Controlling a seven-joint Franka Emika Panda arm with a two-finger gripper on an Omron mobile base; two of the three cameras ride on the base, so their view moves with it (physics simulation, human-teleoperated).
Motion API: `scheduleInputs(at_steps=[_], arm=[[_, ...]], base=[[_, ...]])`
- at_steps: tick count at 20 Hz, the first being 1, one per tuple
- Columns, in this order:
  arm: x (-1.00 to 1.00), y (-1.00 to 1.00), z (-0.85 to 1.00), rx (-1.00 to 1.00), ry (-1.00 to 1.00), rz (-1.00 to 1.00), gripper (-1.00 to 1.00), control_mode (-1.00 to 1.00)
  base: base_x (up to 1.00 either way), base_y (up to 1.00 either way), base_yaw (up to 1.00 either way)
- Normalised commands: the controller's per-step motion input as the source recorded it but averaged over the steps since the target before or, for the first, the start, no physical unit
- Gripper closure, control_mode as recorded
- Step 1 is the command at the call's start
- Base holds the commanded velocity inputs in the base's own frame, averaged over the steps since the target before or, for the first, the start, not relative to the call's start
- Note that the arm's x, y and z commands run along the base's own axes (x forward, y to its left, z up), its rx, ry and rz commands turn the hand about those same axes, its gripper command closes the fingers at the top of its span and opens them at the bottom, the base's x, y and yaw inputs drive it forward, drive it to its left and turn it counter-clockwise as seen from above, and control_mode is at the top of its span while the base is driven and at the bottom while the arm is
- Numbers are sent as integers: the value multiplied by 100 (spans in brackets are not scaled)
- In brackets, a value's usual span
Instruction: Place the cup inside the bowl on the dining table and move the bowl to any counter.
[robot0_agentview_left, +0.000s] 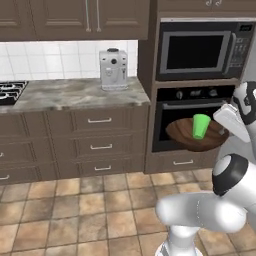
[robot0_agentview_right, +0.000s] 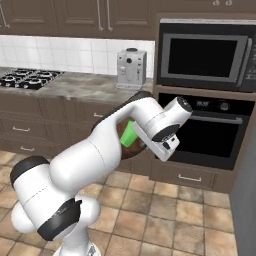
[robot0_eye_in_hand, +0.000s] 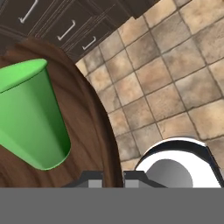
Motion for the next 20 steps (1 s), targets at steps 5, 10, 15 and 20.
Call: scheduleInputs(at_steps=[5,10,15,20], arm=[[0,0,0,0,0,0,100,100],[0,0,0,0,0,0,100,100],[0,0,0,0,0,0,100,100],[0,0,0,0,0,0,100,100]], base=[[47,0,-2],[8,29,-6],[4,78,-11],[16,83,-15]])
